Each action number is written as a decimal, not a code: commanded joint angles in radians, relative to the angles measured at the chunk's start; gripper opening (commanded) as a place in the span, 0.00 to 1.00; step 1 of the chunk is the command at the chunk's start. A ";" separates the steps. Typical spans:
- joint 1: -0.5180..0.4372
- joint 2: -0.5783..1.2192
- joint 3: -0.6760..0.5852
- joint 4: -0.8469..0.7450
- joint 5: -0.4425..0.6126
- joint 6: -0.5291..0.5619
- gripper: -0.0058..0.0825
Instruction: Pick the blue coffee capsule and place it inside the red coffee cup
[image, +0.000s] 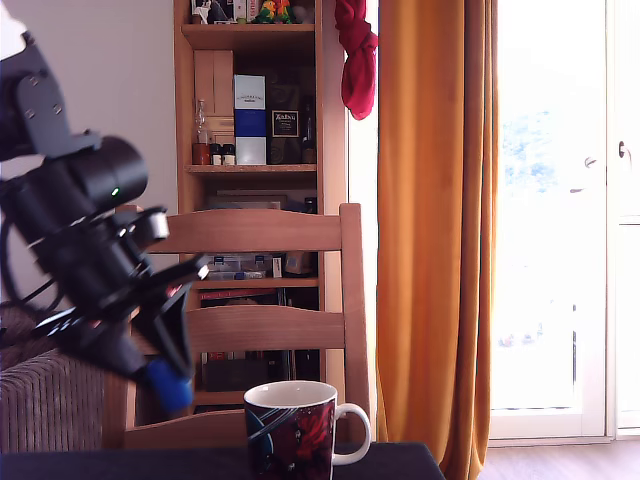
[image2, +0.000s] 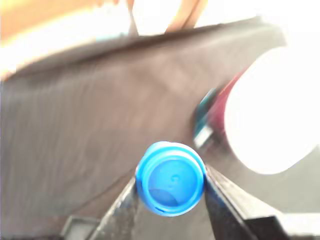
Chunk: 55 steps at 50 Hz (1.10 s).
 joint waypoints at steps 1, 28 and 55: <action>-0.027 0.006 0.028 -0.023 0.012 -0.005 0.37; -0.194 0.007 0.095 -0.040 0.024 -0.012 0.37; -0.204 0.007 0.095 -0.044 -0.025 -0.002 0.59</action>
